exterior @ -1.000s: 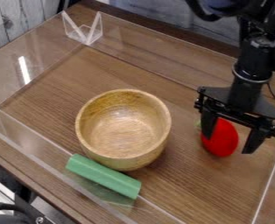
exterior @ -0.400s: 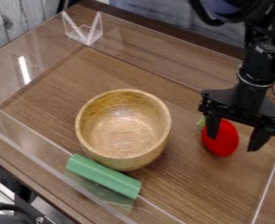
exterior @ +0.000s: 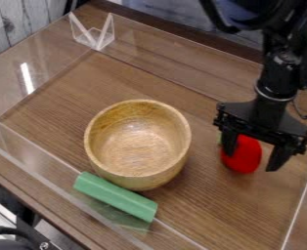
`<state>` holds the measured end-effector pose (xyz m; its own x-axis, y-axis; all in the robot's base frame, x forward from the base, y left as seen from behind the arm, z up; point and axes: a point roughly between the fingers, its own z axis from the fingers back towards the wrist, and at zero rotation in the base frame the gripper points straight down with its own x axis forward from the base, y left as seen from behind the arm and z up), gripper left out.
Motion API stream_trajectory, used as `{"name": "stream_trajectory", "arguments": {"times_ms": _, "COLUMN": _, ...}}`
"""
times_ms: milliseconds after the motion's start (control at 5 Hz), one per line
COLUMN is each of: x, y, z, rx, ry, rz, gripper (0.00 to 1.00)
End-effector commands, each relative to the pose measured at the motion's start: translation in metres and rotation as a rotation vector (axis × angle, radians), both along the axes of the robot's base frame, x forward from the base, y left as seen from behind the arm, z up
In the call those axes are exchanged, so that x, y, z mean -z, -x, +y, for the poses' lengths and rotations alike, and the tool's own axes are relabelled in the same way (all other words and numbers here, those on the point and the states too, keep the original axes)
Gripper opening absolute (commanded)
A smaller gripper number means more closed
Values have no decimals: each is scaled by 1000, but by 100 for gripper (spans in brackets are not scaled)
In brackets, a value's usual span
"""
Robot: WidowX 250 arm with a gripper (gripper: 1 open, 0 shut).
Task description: Move the red fruit to the left
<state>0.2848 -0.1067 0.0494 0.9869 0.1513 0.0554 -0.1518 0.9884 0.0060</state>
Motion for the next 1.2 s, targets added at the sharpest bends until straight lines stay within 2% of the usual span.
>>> {"name": "stream_trajectory", "arguments": {"times_ms": 0, "x": -28, "y": -8, "z": 10, "rx": -5, "ry": 32, "rz": -77, "gripper": 100}}
{"name": "stream_trajectory", "arguments": {"times_ms": 200, "x": -35, "y": -7, "z": 15, "rx": 25, "ry": 52, "rz": -80, "gripper": 100}}
{"name": "stream_trajectory", "arguments": {"times_ms": 400, "x": -33, "y": -8, "z": 24, "rx": 117, "ry": 73, "rz": -78, "gripper": 100}}
{"name": "stream_trajectory", "arguments": {"times_ms": 600, "x": -32, "y": -7, "z": 28, "rx": 163, "ry": 81, "rz": -89, "gripper": 100}}
{"name": "stream_trajectory", "arguments": {"times_ms": 1000, "x": -40, "y": -7, "z": -9, "rx": 96, "ry": 75, "rz": -112, "gripper": 100}}
